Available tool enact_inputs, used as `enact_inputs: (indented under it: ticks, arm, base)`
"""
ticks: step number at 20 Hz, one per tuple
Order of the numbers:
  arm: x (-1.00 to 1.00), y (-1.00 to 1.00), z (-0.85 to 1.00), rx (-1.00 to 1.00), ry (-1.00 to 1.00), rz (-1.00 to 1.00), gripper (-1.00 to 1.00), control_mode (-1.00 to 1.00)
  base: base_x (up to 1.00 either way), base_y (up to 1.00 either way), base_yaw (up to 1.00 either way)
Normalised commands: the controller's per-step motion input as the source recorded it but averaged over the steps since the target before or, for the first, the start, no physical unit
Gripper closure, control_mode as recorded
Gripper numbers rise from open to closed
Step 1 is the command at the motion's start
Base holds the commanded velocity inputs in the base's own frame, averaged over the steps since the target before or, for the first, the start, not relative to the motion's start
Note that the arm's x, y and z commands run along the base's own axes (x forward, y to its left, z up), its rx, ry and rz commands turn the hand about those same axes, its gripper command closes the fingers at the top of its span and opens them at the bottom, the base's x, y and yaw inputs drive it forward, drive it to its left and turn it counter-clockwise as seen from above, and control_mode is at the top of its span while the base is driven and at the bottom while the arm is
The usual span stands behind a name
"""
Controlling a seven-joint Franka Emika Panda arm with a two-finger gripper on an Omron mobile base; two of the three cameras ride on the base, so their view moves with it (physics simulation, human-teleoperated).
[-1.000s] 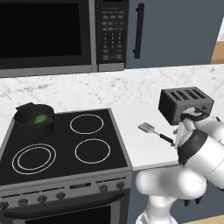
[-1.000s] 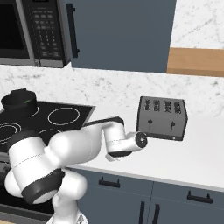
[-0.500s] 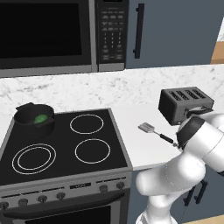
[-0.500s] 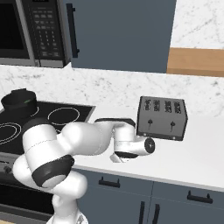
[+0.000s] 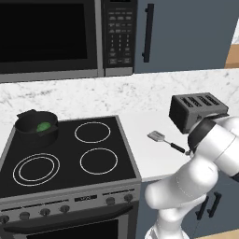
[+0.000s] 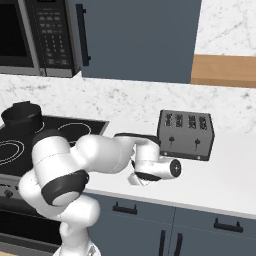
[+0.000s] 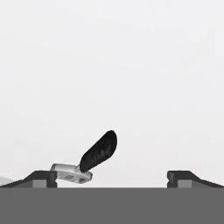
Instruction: Put the lemon and broccoli in the pot. Retrieve the spatula and lightly stir the vegetables in the pot.
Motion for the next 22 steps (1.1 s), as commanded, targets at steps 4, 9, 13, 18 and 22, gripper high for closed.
enact_inputs:
  ticks: [4, 9, 13, 18, 22]
  arm:
    - [0.11, 0.12, -0.02, 0.02, 0.03, -0.03, -1.0, -1.0]
    - [0.07, 0.29, -0.08, 0.0, 0.06, -0.03, -1.0, -1.0]
    - [0.2, 0.22, -0.15, 0.01, 0.08, -0.02, -1.0, -1.0]
    - [0.2, 0.04, -0.18, 0.02, 0.05, -0.03, -1.0, -1.0]
    - [0.11, -0.01, -0.21, 0.0, 0.0, -0.05, -1.0, -1.0]
  base:
    - [0.0, 0.0, 0.0]
    - [0.0, 0.0, 0.0]
    - [0.0, 0.0, 0.0]
    - [0.0, 0.0, 0.0]
    - [0.0, 0.0, 0.0]
